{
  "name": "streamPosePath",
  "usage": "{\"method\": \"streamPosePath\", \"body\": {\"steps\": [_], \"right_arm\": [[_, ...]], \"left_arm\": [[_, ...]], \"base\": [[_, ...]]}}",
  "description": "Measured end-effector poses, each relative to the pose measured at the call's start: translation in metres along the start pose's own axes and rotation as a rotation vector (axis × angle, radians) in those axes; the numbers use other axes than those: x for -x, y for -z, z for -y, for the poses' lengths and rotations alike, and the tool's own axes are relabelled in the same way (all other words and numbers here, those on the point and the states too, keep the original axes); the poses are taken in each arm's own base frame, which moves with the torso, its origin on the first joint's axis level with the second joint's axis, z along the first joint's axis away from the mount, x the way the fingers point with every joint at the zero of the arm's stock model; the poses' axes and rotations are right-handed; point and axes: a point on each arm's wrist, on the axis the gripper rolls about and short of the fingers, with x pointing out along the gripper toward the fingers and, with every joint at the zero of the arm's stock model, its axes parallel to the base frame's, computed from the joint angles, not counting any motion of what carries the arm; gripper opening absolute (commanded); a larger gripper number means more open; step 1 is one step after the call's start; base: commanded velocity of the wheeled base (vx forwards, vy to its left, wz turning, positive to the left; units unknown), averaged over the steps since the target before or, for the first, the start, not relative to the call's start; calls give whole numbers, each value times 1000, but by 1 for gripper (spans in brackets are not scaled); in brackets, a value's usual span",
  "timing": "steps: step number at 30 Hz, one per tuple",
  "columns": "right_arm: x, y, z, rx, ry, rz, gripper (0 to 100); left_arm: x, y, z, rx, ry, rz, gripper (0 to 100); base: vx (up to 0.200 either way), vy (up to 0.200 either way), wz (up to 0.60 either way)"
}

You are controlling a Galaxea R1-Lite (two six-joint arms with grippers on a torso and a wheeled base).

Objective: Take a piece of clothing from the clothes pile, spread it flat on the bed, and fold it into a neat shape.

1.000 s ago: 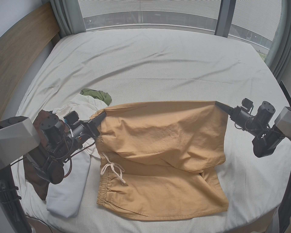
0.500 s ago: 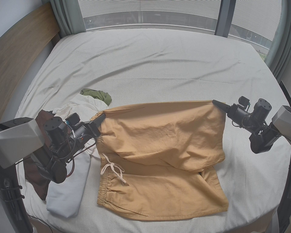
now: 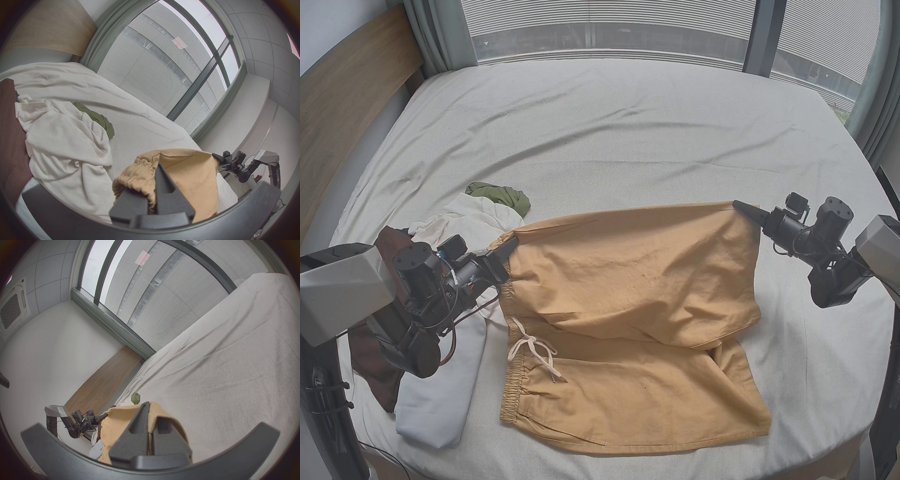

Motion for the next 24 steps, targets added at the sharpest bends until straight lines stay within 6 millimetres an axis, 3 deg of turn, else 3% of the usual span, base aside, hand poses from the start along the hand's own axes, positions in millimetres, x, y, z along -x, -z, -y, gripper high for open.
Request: {"method": "streamPosePath", "body": {"steps": [8, 9, 11, 12, 24], "right_arm": [[-4, -1, 3, 10, -8, 7, 0], [-5, -2, 4, 13, -9, 9, 0], [-5, -3, 4, 14, -9, 11, 0], [-5, -3, 5, 16, -9, 12, 100], [-1, 3, 10, -5, 19, 1, 100]], "left_arm": [[-1, -1, 0, -1, 1, 7, 0], [-2, -2, 0, -1, 3, 10, 100], [-2, -2, 0, -1, 3, 11, 100], [-2, -2, -1, -1, 2, 11, 100], [-9, 4, -11, -7, -32, 21, 100]], "base": [[0, 0, 0], [0, 0, 0], [0, 0, 0], [0, 0, 0], [0, 0, 0]]}}
